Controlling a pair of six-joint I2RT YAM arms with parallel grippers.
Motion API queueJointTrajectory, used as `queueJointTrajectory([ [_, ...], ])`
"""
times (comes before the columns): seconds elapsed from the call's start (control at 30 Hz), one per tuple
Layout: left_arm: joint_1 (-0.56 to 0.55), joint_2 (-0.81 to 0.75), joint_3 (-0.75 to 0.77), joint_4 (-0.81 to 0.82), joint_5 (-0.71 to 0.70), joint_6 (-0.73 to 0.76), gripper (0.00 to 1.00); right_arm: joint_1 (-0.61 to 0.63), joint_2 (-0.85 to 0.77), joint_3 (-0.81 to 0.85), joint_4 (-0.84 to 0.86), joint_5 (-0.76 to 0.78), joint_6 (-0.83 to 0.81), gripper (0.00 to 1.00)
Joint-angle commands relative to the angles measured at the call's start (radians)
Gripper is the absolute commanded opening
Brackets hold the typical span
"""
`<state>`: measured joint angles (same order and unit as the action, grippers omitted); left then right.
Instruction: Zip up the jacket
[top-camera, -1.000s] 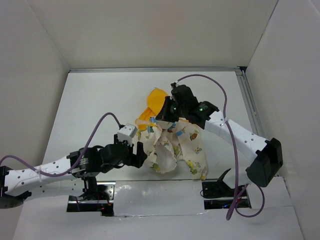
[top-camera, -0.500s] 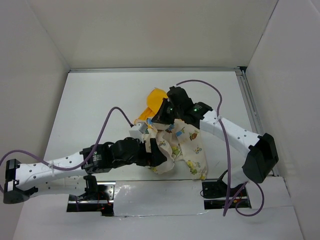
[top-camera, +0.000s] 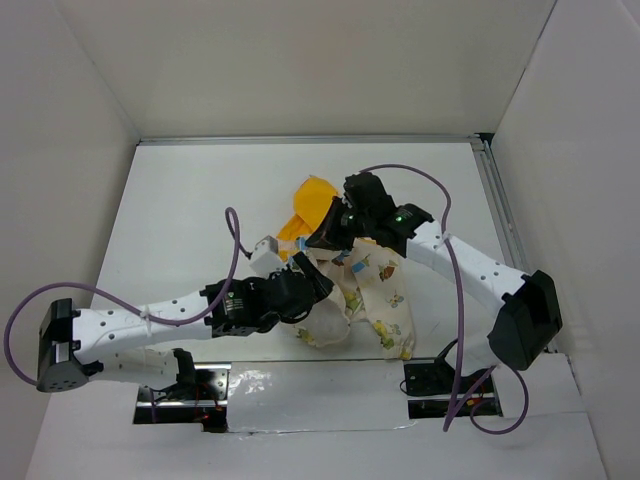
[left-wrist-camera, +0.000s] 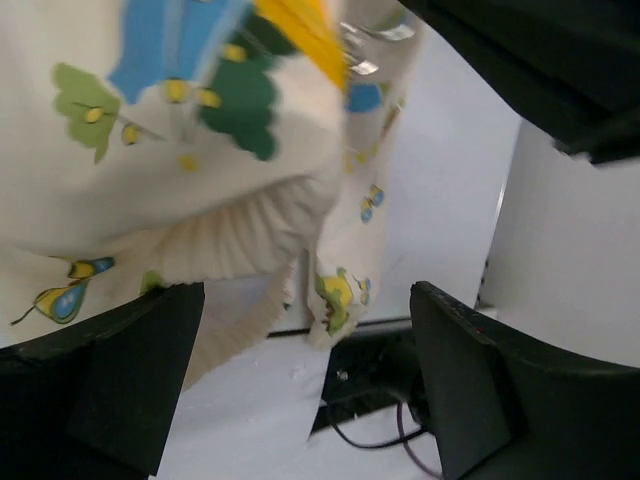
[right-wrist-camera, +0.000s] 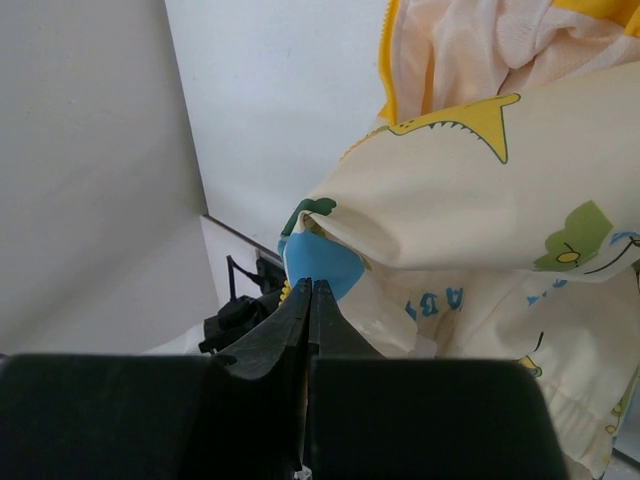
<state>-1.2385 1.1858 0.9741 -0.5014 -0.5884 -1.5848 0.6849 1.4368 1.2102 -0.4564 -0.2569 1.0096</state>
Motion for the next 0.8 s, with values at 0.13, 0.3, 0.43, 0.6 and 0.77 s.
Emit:
queueJointTrajectory([
  [0.13,-0.004,-0.015,0.020,-0.241,-0.240,-0.311,0.92,-0.022,-0.044,0.003,-0.005,-0.070,-0.025,0.00],
  [0.3,-0.003,-0.005,0.023,-0.229,-0.268,-0.311,0.82,-0.018,-0.019,0.003,-0.005,-0.097,-0.022,0.00],
  [0.43,-0.004,0.005,0.035,-0.227,-0.309,-0.306,0.77,-0.007,0.004,0.009,-0.005,-0.114,-0.023,0.00],
  [0.6,-0.004,0.035,0.074,-0.328,-0.387,-0.391,0.74,-0.001,0.017,0.026,-0.027,-0.102,-0.037,0.00],
  [0.77,-0.007,0.144,0.172,-0.877,-0.499,-0.931,0.74,0.013,0.082,0.090,-0.064,-0.111,-0.060,0.00],
])
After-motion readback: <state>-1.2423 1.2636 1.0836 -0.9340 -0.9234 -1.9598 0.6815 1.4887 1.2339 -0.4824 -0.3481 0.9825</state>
